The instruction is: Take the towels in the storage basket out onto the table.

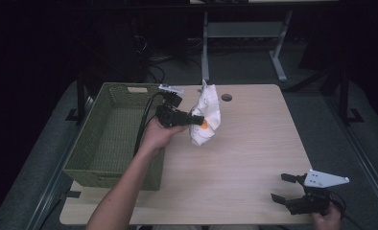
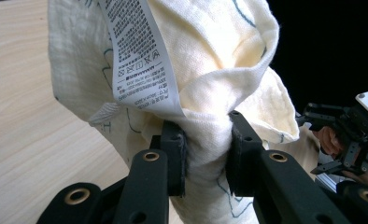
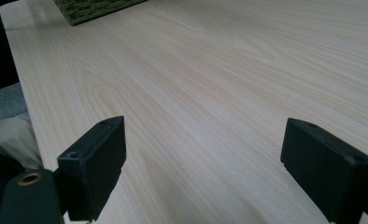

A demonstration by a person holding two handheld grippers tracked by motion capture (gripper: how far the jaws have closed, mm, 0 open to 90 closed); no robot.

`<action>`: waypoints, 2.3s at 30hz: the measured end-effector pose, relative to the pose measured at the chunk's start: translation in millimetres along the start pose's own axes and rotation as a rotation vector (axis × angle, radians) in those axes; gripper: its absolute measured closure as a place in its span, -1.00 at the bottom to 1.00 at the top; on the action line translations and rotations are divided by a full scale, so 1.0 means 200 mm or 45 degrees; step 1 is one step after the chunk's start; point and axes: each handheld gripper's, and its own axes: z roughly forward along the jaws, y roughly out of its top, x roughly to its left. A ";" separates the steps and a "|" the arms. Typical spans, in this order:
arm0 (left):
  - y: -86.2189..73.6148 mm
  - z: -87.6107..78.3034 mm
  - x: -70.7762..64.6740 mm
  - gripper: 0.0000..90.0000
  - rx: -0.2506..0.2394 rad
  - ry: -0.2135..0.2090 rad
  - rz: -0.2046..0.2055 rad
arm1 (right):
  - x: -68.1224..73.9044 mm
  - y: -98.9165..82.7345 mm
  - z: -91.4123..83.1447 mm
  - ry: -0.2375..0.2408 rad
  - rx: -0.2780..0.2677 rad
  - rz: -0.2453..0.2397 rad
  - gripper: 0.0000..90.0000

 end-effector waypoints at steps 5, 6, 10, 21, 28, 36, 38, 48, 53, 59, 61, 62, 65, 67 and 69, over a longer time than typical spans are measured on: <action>0.00 0.06 0.00 0.61 0.016 0.012 -0.002 | 0.00 0.00 0.00 0.002 0.003 -0.001 -0.69; 0.00 0.08 0.00 0.61 0.019 0.014 -0.001 | 0.00 0.00 0.00 0.002 0.003 -0.001 -0.69; 0.00 0.15 0.01 0.61 0.052 0.018 0.002 | 0.00 0.00 0.00 0.000 0.002 -0.002 -0.69; -0.01 0.27 0.02 0.59 0.107 0.045 -0.003 | 0.00 0.00 0.00 0.003 0.004 -0.003 -0.69; -0.02 0.34 0.02 0.59 0.135 0.070 -0.012 | 0.00 0.00 0.00 0.006 -0.001 0.000 -0.69; -0.04 0.42 0.02 0.58 0.173 0.100 -0.017 | 0.00 0.00 0.00 0.006 -0.003 -0.001 -0.69; -0.04 0.44 0.02 0.58 0.174 0.105 -0.027 | 0.01 0.00 -0.01 0.009 -0.002 -0.004 -0.69; -0.07 0.52 0.03 0.57 0.209 0.137 -0.056 | 0.00 0.00 -0.01 0.010 -0.005 -0.004 -0.69; -0.08 0.57 0.03 0.55 0.247 0.150 -0.053 | 0.01 0.00 -0.01 0.009 -0.006 -0.002 -0.69; -0.11 0.66 0.03 0.52 0.270 0.166 -0.080 | 0.01 0.00 -0.01 0.010 0.000 -0.003 -0.69; -0.12 0.68 0.03 0.52 0.280 0.175 -0.082 | 0.01 0.00 -0.01 0.009 0.001 -0.006 -0.69; -0.13 0.69 0.03 0.52 0.286 0.177 -0.082 | 0.01 0.00 -0.01 0.009 0.000 -0.007 -0.69; -0.13 0.72 0.03 0.50 0.307 0.188 -0.078 | 0.01 0.00 0.00 0.011 0.002 -0.009 -0.69; -0.14 0.74 0.03 0.45 0.312 0.194 -0.087 | 0.01 0.00 0.00 0.011 0.000 -0.009 -0.69; -0.14 0.74 0.03 0.40 0.313 0.193 -0.083 | 0.01 0.00 0.00 0.011 0.000 -0.007 -0.69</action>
